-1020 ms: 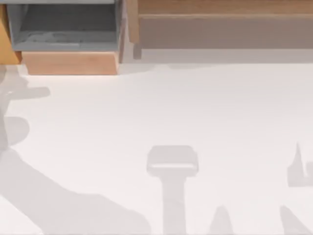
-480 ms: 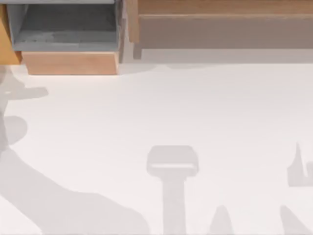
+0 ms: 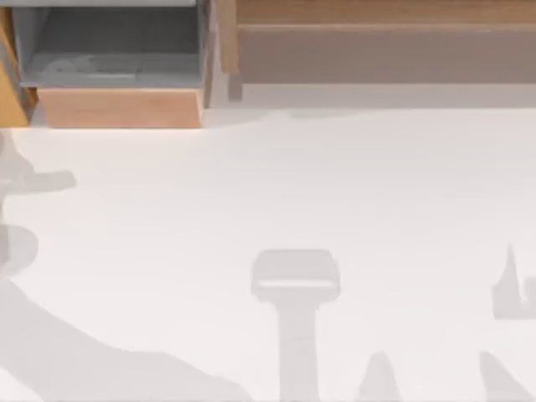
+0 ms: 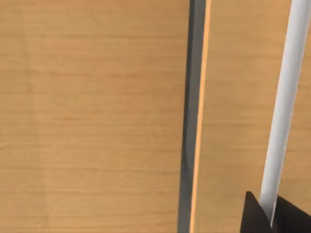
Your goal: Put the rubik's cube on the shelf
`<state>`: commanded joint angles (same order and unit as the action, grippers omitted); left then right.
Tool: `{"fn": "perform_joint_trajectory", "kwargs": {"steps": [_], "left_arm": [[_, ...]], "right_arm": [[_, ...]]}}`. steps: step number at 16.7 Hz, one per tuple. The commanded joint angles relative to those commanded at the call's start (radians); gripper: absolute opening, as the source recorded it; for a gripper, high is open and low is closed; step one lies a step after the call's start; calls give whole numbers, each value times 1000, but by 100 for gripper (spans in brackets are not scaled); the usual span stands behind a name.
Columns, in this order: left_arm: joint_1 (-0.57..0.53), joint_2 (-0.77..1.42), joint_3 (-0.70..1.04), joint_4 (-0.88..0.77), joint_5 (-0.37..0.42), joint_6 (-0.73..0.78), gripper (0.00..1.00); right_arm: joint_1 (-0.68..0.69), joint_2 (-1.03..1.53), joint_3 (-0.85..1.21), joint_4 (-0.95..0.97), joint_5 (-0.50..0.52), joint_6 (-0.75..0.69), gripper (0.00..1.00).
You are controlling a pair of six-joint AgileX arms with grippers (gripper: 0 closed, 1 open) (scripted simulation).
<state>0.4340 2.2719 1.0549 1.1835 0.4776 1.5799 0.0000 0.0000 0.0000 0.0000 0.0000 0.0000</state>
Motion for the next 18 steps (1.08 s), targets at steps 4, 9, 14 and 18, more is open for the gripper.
{"fn": "perform_joint_trajectory", "kwargs": {"steps": [4, 9, 14, 18], "left_arm": [[32, -54, -116, 68, 30, 2, 0], [30, -52, -119, 69, 31, 2, 0], [84, -117, -272, 148, 86, 4, 0], [121, -155, -360, 202, 122, 7, 0]], "right_arm": [[0, 0, 0, 0, 0, 0, 100], [0, 0, 0, 0, 0, 0, 100], [0, 0, 0, 0, 0, 0, 100], [0, 0, 0, 0, 0, 0, 100]]}}
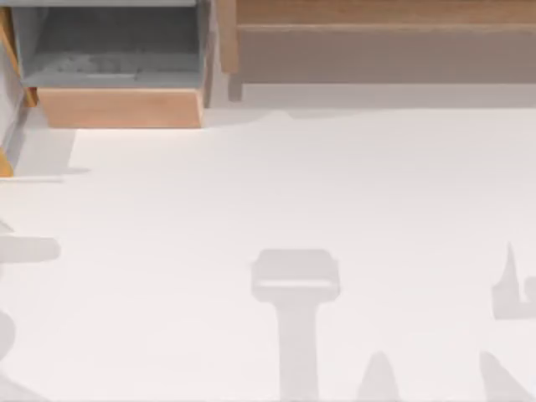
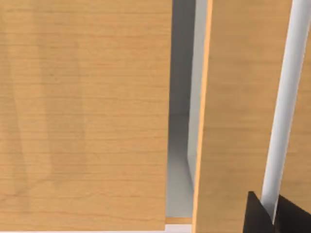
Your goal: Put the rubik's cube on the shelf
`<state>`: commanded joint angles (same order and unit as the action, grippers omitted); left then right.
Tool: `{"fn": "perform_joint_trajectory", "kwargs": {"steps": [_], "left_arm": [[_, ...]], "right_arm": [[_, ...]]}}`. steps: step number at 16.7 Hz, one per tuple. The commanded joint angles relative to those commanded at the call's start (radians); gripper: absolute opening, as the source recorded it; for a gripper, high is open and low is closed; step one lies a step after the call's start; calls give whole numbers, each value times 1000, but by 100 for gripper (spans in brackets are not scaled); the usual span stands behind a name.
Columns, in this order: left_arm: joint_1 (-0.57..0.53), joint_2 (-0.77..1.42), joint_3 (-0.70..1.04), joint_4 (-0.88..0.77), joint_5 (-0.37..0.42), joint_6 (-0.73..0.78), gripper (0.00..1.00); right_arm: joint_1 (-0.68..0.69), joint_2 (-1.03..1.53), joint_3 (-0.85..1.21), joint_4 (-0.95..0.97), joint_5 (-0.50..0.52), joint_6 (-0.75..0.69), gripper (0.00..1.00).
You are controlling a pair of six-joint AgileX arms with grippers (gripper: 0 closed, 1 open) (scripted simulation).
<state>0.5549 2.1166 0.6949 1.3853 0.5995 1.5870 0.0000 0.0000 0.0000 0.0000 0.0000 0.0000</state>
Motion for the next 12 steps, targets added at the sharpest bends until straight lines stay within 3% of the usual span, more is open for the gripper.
{"fn": "perform_joint_trajectory", "kwargs": {"steps": [5, 12], "left_arm": [[9, -5, -13, 9, 7, 1, 0], [122, -80, -208, 120, 122, 8, 0]], "right_arm": [[0, 0, 0, 0, 0, 0, 100], [0, 0, 0, 0, 0, 0, 100]]}}
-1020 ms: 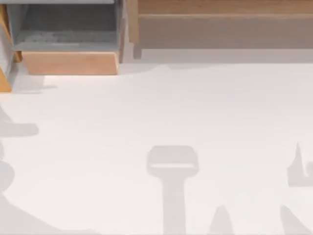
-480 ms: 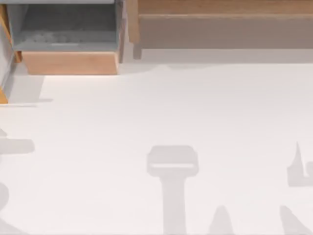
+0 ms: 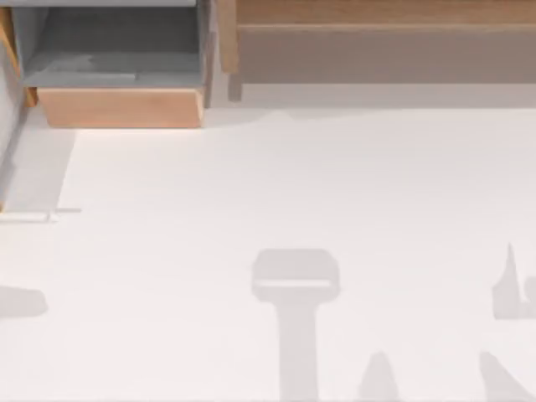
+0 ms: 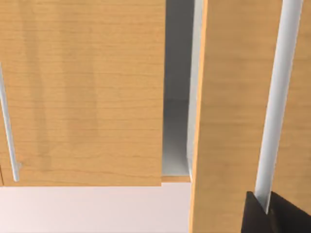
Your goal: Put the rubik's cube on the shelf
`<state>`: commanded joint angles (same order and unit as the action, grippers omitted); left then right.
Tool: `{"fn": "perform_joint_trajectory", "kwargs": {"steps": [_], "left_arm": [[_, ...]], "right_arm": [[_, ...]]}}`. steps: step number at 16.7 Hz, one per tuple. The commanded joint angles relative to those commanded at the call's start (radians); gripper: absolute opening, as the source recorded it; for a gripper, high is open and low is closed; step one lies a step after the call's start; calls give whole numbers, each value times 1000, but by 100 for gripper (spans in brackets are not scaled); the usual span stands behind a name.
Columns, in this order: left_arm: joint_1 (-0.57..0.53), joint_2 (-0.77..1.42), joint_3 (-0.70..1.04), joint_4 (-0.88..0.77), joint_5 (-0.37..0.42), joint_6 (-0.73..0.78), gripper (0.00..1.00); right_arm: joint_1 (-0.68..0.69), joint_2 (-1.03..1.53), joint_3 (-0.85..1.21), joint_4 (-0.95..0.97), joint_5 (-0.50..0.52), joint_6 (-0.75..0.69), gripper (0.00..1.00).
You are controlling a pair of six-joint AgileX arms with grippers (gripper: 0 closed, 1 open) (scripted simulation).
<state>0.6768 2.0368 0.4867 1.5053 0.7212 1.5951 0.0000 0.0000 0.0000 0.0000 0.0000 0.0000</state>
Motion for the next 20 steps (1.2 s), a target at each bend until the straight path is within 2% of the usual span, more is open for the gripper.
{"fn": "perform_joint_trajectory", "kwargs": {"steps": [4, 17, 20], "left_arm": [[2, -1, -2, 2, 2, 0, 0], [2, -1, -2, 2, 2, 0, 98], [2, -1, -2, 2, 2, 0, 100]], "right_arm": [[0, 0, 0, 0, 0, 0, 100], [0, 0, 0, 0, 0, 0, 100], [0, 0, 0, 0, 0, 0, 100]]}}
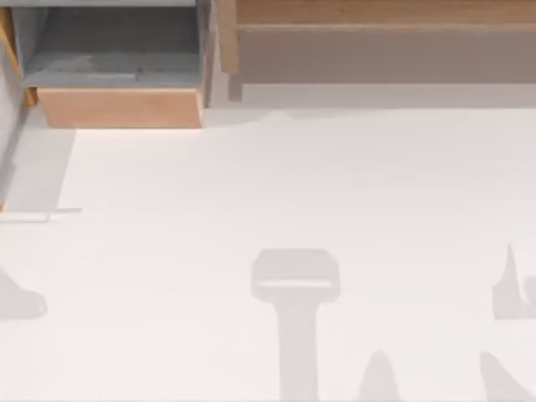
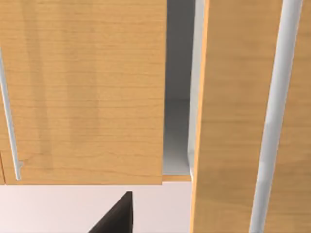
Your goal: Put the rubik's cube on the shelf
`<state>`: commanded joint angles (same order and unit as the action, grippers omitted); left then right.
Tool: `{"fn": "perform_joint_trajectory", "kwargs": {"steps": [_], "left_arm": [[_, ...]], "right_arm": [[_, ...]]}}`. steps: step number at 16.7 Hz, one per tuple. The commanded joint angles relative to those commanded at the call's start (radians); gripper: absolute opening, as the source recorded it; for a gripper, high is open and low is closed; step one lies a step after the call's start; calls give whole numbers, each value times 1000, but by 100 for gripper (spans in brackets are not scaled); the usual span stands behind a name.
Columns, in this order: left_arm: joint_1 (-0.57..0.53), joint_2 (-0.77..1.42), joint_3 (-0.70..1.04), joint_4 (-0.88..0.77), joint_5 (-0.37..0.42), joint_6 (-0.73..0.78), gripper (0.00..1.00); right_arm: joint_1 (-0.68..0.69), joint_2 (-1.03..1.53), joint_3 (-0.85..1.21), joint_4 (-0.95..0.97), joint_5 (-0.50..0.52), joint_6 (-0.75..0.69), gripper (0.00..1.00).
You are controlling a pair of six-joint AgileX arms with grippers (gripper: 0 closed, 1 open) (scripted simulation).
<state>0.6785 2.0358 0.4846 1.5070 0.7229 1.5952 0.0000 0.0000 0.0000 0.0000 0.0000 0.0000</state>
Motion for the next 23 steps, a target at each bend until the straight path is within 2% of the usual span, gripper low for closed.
{"fn": "perform_joint_trajectory", "kwargs": {"steps": [6, 11, 15, 19, 23], "left_arm": [[-2, 0, 1, 0, 0, 0, 100], [47, -21, -59, 35, 48, 3, 100], [44, -18, -57, 34, 47, 3, 100], [86, -20, -1, -40, -3, -6, 100], [155, -24, 155, -245, -111, -45, 100]], "right_arm": [[0, 0, 0, 0, 0, 0, 100], [0, 0, 0, 0, 0, 0, 100], [0, 0, 0, 0, 0, 0, 100], [0, 0, 0, 0, 0, 0, 100], [0, 0, 0, 0, 0, 0, 100]]}}
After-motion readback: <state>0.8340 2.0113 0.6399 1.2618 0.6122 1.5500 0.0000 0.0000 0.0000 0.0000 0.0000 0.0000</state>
